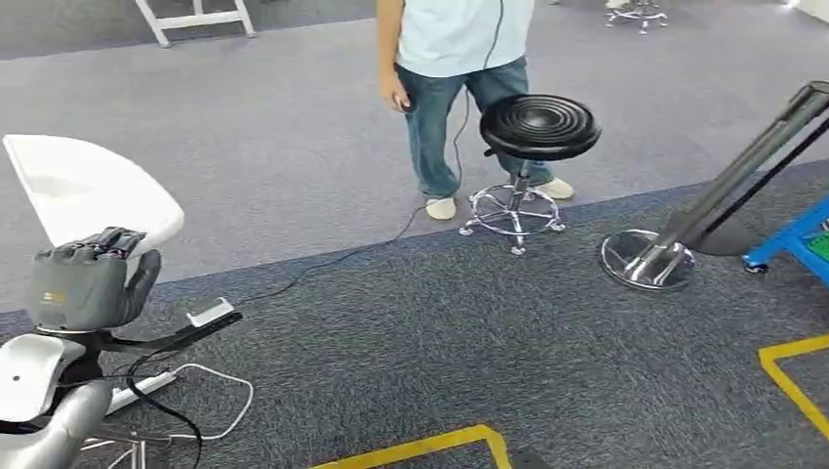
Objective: Take the parts from the cabinet and place them on the table.
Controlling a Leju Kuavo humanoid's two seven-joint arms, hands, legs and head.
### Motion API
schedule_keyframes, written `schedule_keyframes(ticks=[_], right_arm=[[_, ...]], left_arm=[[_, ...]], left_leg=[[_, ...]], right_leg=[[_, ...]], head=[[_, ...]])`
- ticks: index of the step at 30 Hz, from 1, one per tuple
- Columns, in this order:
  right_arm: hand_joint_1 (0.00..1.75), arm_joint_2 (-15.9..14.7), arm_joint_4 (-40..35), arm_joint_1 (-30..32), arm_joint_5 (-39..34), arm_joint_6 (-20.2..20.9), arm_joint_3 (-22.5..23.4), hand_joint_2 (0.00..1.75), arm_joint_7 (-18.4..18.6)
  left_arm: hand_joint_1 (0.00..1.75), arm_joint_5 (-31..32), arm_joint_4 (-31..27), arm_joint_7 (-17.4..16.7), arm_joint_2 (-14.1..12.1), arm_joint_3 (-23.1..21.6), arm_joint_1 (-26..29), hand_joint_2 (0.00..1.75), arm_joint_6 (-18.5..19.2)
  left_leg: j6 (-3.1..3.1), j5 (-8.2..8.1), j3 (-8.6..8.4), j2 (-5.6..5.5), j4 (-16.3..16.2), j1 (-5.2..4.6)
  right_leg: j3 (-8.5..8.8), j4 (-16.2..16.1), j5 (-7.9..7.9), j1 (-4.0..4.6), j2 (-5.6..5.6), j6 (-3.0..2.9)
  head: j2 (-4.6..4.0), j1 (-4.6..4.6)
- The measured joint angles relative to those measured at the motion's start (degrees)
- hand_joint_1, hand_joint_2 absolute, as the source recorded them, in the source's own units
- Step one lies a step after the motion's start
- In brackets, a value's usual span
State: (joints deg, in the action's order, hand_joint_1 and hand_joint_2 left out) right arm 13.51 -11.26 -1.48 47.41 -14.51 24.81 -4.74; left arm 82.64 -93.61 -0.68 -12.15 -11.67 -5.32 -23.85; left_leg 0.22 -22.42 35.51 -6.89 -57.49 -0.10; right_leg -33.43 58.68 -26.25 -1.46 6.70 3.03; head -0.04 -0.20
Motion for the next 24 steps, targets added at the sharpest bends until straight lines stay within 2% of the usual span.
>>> schedule_keyframes(ticks=[1,3,4,5,6,7,8,9,10,11,12,13,14,15,16,17,19,20,21,22,23,24], right_arm=[[0.0,0.0,0.0,-0.05,0.0,0.0,0.0,0.0,0.0],[0.0,0.0,0.0,-0.06,0.0,-0.02,0.0,0.0,0.07],[0.0,0.0,0.0,-0.11,0.02,-0.02,0.0,0.0,0.04],[0.0,0.02,0.0,-0.2,0.02,-0.02,-0.02,0.0,0.04],[0.0,0.02,0.0,-0.21,0.02,-0.02,0.0,0.0,0.0],[0.0,0.02,0.0,-0.12,0.02,-0.02,0.0,0.0,0.0],[0.0,0.02,0.0,0.0,0.02,-0.02,0.0,0.0,0.0],[0.0,0.0,0.0,0.07,0.52,0.24,0.0,0.0,0.26],[0.0,0.0,0.0,0.11,1.42,0.59,-0.19,0.0,0.68],[0.0,0.02,0.0,0.1,1.99,0.72,-0.48,0.0,0.9],[0.0,0.13,0.0,0.05,2.36,0.72,-0.76,0.0,1.16],[0.0,0.2,0.0,0.02,2.51,0.74,-0.9,0.0,1.29],[0.0,0.24,0.0,0.0,2.58,0.85,-1.12,0.0,1.38],[0.0,0.24,0.0,0.01,2.67,0.98,-1.31,0.0,1.46],[0.0,0.24,0.0,0.02,2.8,1.03,-1.53,0.0,1.49],[0.0,0.26,0.0,-0.05,2.86,1.07,-1.62,0.0,1.49],[0.0,0.3,0.0,-0.14,3.02,1.16,-1.68,0.0,1.49],[0.0,0.35,0.0,-0.23,3.08,1.18,-1.73,0.0,1.49],[0.0,0.41,0.0,-0.27,3.08,1.09,-1.79,0.0,1.44],[0.0,0.46,0.0,-0.26,3.08,1.09,-1.84,0.0,1.44],[0.0,0.46,0.0,-0.11,3.08,1.09,-1.9,0.0,1.44],[0.0,0.46,0.0,0.06,3.08,1.09,-1.95,0.0,1.48]], left_arm=[[1.75,-0.02,0.0,0.0,0.0,0.0,0.03,1.75,0.0],[1.75,-0.02,0.0,0.0,-0.02,0.02,0.25,1.75,0.0],[1.75,-0.02,0.0,0.0,-0.09,0.02,0.35,1.75,-0.02],[1.75,-0.02,0.0,0.0,-0.09,0.04,0.43,1.75,-0.02],[1.75,-0.02,0.0,0.0,-0.11,0.04,0.13,1.75,-0.02],[1.75,-0.02,0.0,0.0,-0.07,0.04,-0.06,1.75,-0.02],[1.75,-0.02,0.0,0.0,0.0,0.02,0.0,1.75,0.0],[1.75,0.22,0.07,-0.15,0.0,0.02,0.1,1.75,0.63],[1.75,0.74,0.22,-0.61,-0.13,0.02,0.1,1.75,1.85],[1.75,0.81,0.37,-0.9,-0.33,0.07,0.1,1.75,2.54],[1.75,0.79,0.57,-1.03,-0.57,0.2,0.07,1.75,2.84],[1.75,0.74,0.63,-1.03,-0.77,0.35,0.0,1.75,2.95],[1.75,0.74,0.68,-1.03,-0.94,0.46,-0.17,1.75,3.02],[1.75,0.74,0.76,-1.03,-1.03,0.52,-0.51,1.75,3.06],[1.75,0.74,0.87,-1.03,-1.01,0.52,-0.78,1.75,3.19],[1.75,0.74,0.94,-1.03,-1.07,0.57,-0.77,1.75,3.21],[1.75,0.74,1.2,-1.03,-1.31,0.96,-0.78,1.75,3.26],[1.75,0.74,1.22,-1.03,-1.36,1.01,-0.79,1.75,3.26],[1.75,0.74,1.25,-1.03,-1.38,1.01,-1.04,1.75,3.28],[1.75,0.74,1.36,-1.03,-1.36,1.01,-1.24,1.75,3.28],[1.75,0.74,1.42,-1.03,-1.36,1.01,-1.36,1.75,3.28],[1.75,0.74,1.51,-1.03,-1.33,0.96,-1.33,1.75,3.3]], left_leg=[[-0.3,0.28,0.29,-0.52,0.2,0.28],[-1.25,0.85,0.5,-1.97,0.68,0.85],[-1.6,0.88,0.63,-2.67,0.71,0.88],[-1.62,0.25,0.98,0.88,-0.08,0.55],[-1.85,-1.41,2.14,3.95,-2.5,0.37],[-2.08,-3.71,4.28,5.42,-6.86,0.43],[-2.22,-5.77,6.59,6.02,-11.57,0.54],[-2.34,-7.2,8.59,6.2,-15.66,0.6],[-2.47,-7.28,9.57,6.22,-17.51,0.65],[-2.52,-5.99,8.84,6.28,-16.32,0.67],[-2.46,-3.8,6.96,6.47,-12.65,0.66],[-2.36,-1.56,4.21,7.25,-7.69,0.62],[-2.24,0.17,1.3,9.11,-2.79,0.56],[-2.26,-0.45,-0.19,12.96,-0.02,-0.08],[-1.27,-0.28,-0.17,11.64,0.2,0.0],[-1.03,-0.43,-0.09,10.97,0.21,-0.09],[-0.28,-0.33,-0.01,9.36,0.4,-0.26],[0.09,-0.12,-0.21,8.68,0.6,0.2],[0.45,-0.15,-0.2,8.1,0.6,0.31],[0.76,-0.12,-0.18,7.44,0.59,0.34],[0.96,-0.17,-0.16,6.67,0.59,0.32],[1.0,-0.19,-0.17,5.85,0.57,0.27]], right_leg=[[0.4,0.25,0.08,0.2,-0.88,-0.04],[0.43,0.4,0.26,0.81,-2.01,-0.73],[0.65,-0.09,0.55,0.6,-2.88,-1.22],[0.84,-0.36,0.71,0.56,-3.77,-1.58],[0.93,-0.44,0.65,0.7,-4.45,-2.12],[0.94,-0.44,0.59,0.87,-5.32,-2.25],[0.93,-0.44,0.51,0.99,-6.2,-2.38],[0.9,-0.44,0.44,1.05,-7.11,-2.45],[0.92,-0.44,0.37,1.09,-8.09,-2.5],[0.95,-0.44,0.3,1.11,-8.94,-2.47],[1.01,-0.44,0.23,1.11,-9.76,-2.37],[1.15,-0.44,0.13,1.11,-10.46,-2.23],[1.39,-0.42,-0.03,1.16,-11.09,-1.98],[1.52,-0.33,-0.33,1.69,-11.54,-1.62],[1.5,-0.32,-0.65,1.97,-12.08,-1.33],[1.94,-0.45,-0.74,2.02,-12.71,-1.17],[2.54,-0.77,-0.97,1.88,-14.31,-0.51],[2.01,-0.37,-1.36,1.49,-12.71,0.07],[1.33,1.84,-2.74,1.44,-9.26,0.26],[-0.69,6.09,-4.94,1.41,-7.67,0.3],[-3.36,11.48,-7.25,1.41,-7.06,0.37],[-5.76,15.95,-8.81,1.45,-6.86,0.42]], head=[[0.0,-0.15],[0.0,0.0],[0.0,-0.07],[-0.02,-0.11],[0.0,-0.68],[0.0,-0.52],[0.0,-0.57],[0.0,-0.59],[-0.02,-0.57],[-0.02,-0.57],[-0.02,-0.59],[0.0,-0.59],[0.0,-0.59],[0.0,-0.7],[0.0,-0.39],[0.0,-0.13],[-0.02,-0.24],[0.0,-0.17],[-0.02,0.17],[0.0,0.31],[0.0,0.26],[-0.02,0.39]])
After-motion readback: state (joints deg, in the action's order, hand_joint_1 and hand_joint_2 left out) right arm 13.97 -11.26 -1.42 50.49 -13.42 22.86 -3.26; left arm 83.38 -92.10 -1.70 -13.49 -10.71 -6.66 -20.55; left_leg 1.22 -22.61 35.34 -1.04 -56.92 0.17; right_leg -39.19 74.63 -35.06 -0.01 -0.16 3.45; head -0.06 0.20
